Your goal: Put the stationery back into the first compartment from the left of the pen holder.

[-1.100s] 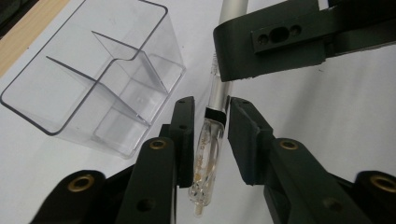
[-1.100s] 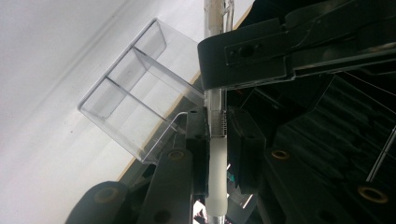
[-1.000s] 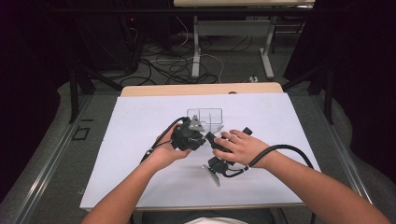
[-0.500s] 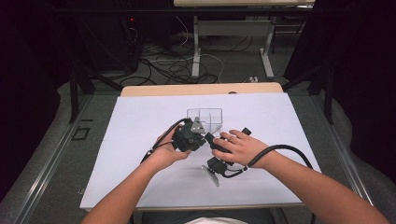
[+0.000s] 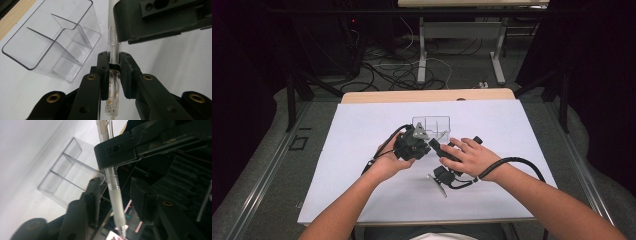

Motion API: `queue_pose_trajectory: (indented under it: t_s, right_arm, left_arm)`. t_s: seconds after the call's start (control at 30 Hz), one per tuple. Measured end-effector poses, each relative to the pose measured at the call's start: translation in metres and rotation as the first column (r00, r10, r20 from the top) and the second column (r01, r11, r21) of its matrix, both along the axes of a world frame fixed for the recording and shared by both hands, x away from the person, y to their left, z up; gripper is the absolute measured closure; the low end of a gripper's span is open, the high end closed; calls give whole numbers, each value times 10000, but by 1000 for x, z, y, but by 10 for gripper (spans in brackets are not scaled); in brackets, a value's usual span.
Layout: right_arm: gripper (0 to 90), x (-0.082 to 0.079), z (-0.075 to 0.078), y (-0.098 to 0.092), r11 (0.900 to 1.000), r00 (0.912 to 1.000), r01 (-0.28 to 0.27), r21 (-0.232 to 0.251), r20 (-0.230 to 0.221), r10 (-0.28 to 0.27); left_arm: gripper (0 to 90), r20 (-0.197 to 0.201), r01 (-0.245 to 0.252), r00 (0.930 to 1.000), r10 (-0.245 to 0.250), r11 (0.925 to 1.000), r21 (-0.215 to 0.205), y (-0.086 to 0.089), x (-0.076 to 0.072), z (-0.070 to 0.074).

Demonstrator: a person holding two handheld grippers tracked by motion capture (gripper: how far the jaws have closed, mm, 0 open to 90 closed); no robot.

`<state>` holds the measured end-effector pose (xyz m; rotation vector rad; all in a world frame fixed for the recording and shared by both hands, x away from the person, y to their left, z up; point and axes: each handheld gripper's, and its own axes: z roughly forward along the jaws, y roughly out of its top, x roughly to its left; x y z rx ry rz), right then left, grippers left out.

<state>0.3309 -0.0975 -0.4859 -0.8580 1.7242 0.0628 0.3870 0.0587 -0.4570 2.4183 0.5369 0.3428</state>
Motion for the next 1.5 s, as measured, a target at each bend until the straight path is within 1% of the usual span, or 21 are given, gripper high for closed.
queue_pose_trajectory:
  t_s: [0.13, 0.17, 0.33, 0.47, 0.63, 0.67, 0.73, 0.77, 0.83, 0.9, 0.93, 0.97, 1.0, 1.03, 1.07, 1.1, 1.13, 1.23, 1.33, 1.4, 1.5]
  right_arm:
    - [560, -1, 3, -3, 9975, 9987, 294, 640, -436, -266]
    - [515, -2, 3, -5, 9924, 9936, 619, 1065, -1006, -512]
    - [493, -4, 8, -9, 9776, 9855, 1226, 1710, -1378, -995]
    - [478, -3, 11, -11, 9723, 9821, 1475, 1813, -1432, -1223]
    - [388, 0, 12, -14, 9467, 9625, 2122, 2425, -2193, -1596]
    - [365, 1, 10, -16, 9368, 9594, 2264, 2666, -2270, -1673]
    - [321, 4, 9, -17, 9235, 9449, 2658, 2767, -2647, -1927]
    - [297, 6, 6, -18, 9109, 9386, 2848, 2985, -2798, -2017]
    - [237, 12, 4, -21, 8752, 9057, 3567, 3269, -3508, -2380]
    - [190, 17, 2, -25, 8172, 8513, 4523, 3571, -4460, -2763]
    - [170, 20, 0, -27, 7857, 8293, 4843, 3850, -4881, -2720]
    - [153, 21, 3, -29, 7597, 7901, 5392, 3636, -5306, -3069]
    - [151, 23, 2, -31, 7355, 7717, 5613, 3794, -5609, -2996]
    - [148, 26, 0, -34, 7157, 7676, 5685, 4057, -5745, -2841]
    - [146, 29, 1, -37, 7084, 7547, 5790, 4035, -5940, -2786]
    - [144, 28, 1, -39, 6712, 7230, 6202, 4060, -6279, -2883]
    - [138, 30, 3, -41, 6734, 7223, 6203, 4021, -6276, -2905]
    - [91, 30, 2, -46, 6109, 6727, 6752, 4135, -6850, -2797]
    - [20, 31, 1, -51, 5502, 6384, 7111, 4378, -7298, -2445]
    - [0, 32, 2, -56, 5143, 6229, 7308, 4489, -7467, -2333]
    - [0, 32, 2, -64, 4628, 5899, 7622, 4527, -7801, -2085]
  left_arm:
    - [795, -114, -311, 9995, 309, 9992, -243, 4, 2, 2]
    - [795, -32, -438, 9990, 437, 9982, -409, 5, 3, 2]
    - [796, 77, -762, 9970, 772, 9933, -866, 10, 6, 5]
    - [796, 54, -1006, 9948, 1018, 9891, -1079, 13, 7, 8]
    - [796, 136, -1299, 9909, 1337, 9788, -1584, 17, 10, 10]
    - [796, -6, -1297, 9913, 1314, 9782, -1622, 19, 11, 12]
    - [796, -97, -1369, 9905, 1374, 9740, -1803, 21, 14, 14]
    - [796, -164, -1475, 9890, 1471, 9703, -1920, 21, 15, 14]
    - [796, -243, -1584, 9873, 1567, 9677, -1962, 23, 16, 16]
    - [796, -306, -1649, 9863, 1621, 9620, -2178, 25, 18, 18]
    - [796, -341, -1704, 9854, 1670, 9595, -2242, 26, 19, 19]
    - [796, -355, -1705, 9853, 1669, 9576, -2321, 27, 20, 19]
    - [796, -260, -1661, 9860, 1648, 9556, -2433, 28, 22, 20]
    - [796, -267, -1680, 9856, 1667, 9527, -2534, 30, 23, 21]
    - [796, -292, -1723, 9849, 1707, 9492, -2633, 31, 24, 23]
    - [796, -310, -1714, 9850, 1695, 9451, -2783, 32, 25, 24]
    - [796, -230, -1756, 9840, 1766, 9407, -2904, 34, 26, 25]
    - [796, -84, -1779, 9825, 1859, 9250, -3356, 36, 28, 30]
    - [795, 33, -1792, 9810, 1940, 9126, -3675, 39, 30, 35]
    - [795, 87, -1783, 9803, 1975, 9025, -3920, 41, 32, 38]
    - [795, 220, -1882, 9751, 2207, 8761, -4439, 42, 35, 40]
